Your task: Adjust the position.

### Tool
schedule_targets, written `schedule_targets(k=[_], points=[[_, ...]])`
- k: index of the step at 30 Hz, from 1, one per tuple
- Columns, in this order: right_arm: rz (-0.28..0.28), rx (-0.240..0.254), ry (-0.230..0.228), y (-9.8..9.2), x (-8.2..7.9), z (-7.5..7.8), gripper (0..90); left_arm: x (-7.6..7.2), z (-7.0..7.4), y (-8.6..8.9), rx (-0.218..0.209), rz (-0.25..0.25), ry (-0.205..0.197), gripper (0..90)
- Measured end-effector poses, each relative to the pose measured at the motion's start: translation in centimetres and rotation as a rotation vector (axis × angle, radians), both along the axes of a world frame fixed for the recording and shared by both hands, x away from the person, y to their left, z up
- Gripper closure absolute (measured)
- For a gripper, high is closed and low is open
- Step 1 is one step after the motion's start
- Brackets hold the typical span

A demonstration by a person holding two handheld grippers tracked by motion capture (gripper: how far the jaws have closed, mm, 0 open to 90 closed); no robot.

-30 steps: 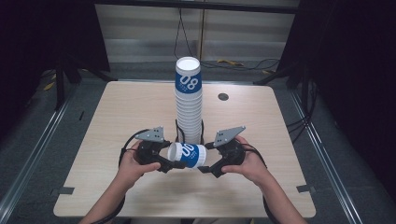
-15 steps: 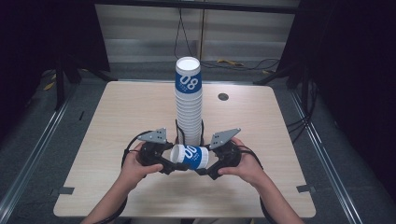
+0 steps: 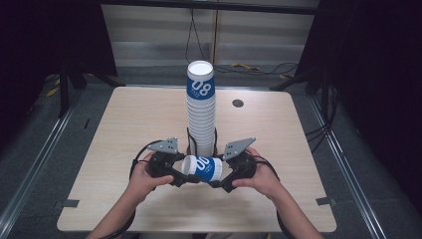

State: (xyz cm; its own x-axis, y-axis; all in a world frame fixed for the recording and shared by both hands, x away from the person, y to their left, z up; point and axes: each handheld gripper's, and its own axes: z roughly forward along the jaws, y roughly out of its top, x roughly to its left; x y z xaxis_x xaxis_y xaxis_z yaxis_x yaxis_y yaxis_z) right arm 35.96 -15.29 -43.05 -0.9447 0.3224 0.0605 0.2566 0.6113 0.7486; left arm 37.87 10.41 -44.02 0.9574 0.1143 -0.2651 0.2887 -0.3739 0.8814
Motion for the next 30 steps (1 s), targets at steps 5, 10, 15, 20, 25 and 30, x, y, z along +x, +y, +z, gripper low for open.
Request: schedule_targets(k=[5,10,15,20,25,30], points=[[0.003,-0.003,0.002,0.02,0.01,-0.01,9.7,0.00,0.02,0.02,0.007,0.000,-0.002,26.9],[0.017,-0.002,-0.007,0.04,0.03,-0.01,9.7,-0.03,0.09,-0.05,0.008,-0.003,-0.006,26.9],[0.023,0.010,-0.013,0.03,0.05,0.02,9.7,-0.04,0.13,0.00,0.007,-0.003,-0.004,27.0],[0.038,0.017,-0.021,0.28,-0.02,0.03,10.1,-0.11,0.16,-0.15,0.005,-0.010,-0.004,27.0],[0.048,0.024,-0.020,0.32,0.01,0.10,13.1,-0.04,0.12,-0.02,-0.006,-0.010,0.006,27.0],[0.051,0.029,-0.018,0.30,-0.02,0.13,13.9,-0.03,0.14,0.01,-0.008,-0.009,0.003,27.0]])
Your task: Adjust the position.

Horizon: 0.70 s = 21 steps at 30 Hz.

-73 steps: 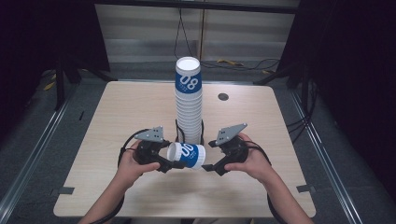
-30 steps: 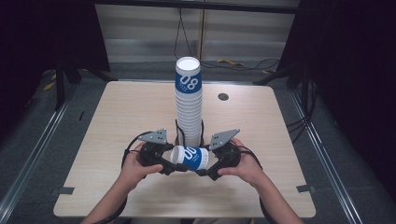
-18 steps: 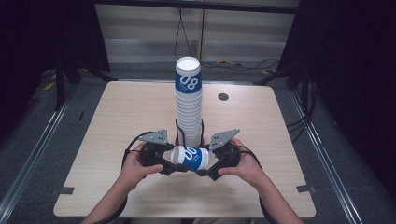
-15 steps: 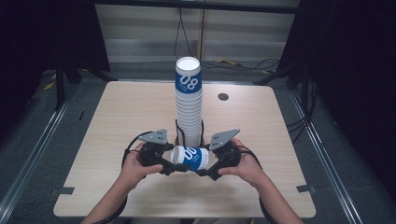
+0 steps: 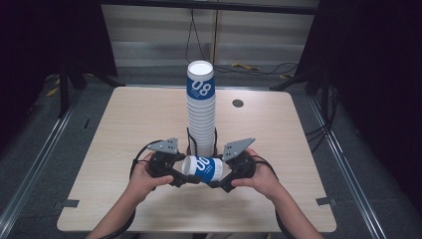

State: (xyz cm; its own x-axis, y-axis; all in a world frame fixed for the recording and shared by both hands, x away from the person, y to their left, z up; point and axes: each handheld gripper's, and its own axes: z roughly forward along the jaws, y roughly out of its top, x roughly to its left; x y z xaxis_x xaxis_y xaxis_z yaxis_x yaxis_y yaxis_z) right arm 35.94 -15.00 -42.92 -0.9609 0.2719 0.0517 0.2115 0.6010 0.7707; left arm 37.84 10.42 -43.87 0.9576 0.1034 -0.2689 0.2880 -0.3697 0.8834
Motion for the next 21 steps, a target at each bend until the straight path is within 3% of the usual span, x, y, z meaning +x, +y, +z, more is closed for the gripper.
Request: schedule_targets(k=[11,21], points=[[0.000,0.039,-0.002,-0.21,-0.01,-0.08,14.0,0.12,0.01,0.19,-0.015,-0.004,0.012,27.0],[0.004,0.038,-0.001,-0.04,-0.08,-0.20,13.9,0.05,-0.04,0.09,-0.015,-0.009,0.020,27.0]])
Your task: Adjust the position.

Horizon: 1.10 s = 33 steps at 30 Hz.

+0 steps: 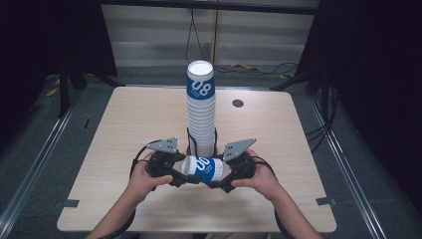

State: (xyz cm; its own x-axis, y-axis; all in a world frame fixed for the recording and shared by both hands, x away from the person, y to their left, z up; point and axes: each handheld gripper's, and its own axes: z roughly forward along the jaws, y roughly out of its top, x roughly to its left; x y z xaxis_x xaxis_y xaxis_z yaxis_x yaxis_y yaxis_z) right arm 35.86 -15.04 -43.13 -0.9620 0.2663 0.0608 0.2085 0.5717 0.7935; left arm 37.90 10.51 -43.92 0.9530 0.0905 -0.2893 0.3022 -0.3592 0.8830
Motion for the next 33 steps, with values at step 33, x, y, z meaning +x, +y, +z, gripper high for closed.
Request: schedule_targets(k=[33], points=[[-0.030,-0.013,0.008,-0.99,0.02,0.02,18.8,0.02,0.06,-0.37,0.052,0.021,-0.036,16.0]])
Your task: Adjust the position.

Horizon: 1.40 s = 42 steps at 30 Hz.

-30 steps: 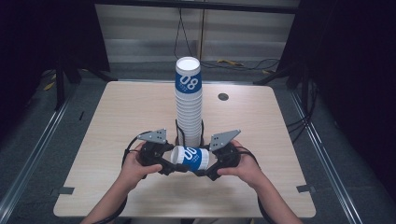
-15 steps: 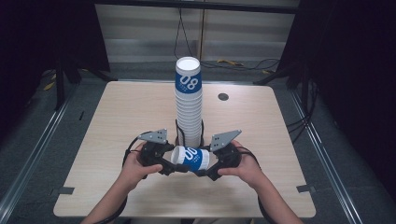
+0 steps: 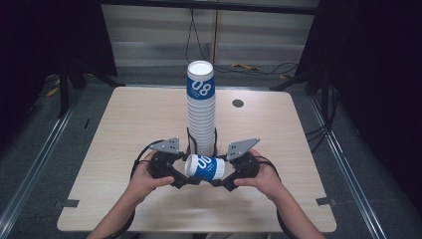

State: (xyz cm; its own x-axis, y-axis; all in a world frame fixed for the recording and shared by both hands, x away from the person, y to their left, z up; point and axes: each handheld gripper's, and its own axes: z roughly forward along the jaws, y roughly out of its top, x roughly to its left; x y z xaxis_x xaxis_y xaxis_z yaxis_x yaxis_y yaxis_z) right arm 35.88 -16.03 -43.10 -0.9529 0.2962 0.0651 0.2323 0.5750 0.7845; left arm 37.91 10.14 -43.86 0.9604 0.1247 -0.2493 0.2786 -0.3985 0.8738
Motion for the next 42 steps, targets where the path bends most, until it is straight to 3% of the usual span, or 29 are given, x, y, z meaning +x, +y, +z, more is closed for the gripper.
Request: schedule_targets(k=[6,13,17,30,42], points=[[-0.003,-0.013,0.008,-0.3,0.0,0.2,18.9,-0.1,0.2,0.0,0.054,0.004,-0.041,16.0],[-0.003,-0.043,0.020,-0.6,0.1,0.5,18.9,-0.2,0.2,-0.1,0.085,0.003,-0.053,16.0],[0.006,-0.099,0.032,-0.7,0.2,0.8,18.8,-0.3,0.1,-0.2,0.114,0.002,-0.067,16.0],[0.029,-0.228,0.046,-0.3,0.5,2.2,18.8,-0.3,0.1,-0.2,0.138,0.004,-0.076,16.2],[0.064,-0.357,0.031,0.4,0.9,3.1,18.7,-0.4,0.0,-0.2,0.162,0.004,-0.086,16.3]])
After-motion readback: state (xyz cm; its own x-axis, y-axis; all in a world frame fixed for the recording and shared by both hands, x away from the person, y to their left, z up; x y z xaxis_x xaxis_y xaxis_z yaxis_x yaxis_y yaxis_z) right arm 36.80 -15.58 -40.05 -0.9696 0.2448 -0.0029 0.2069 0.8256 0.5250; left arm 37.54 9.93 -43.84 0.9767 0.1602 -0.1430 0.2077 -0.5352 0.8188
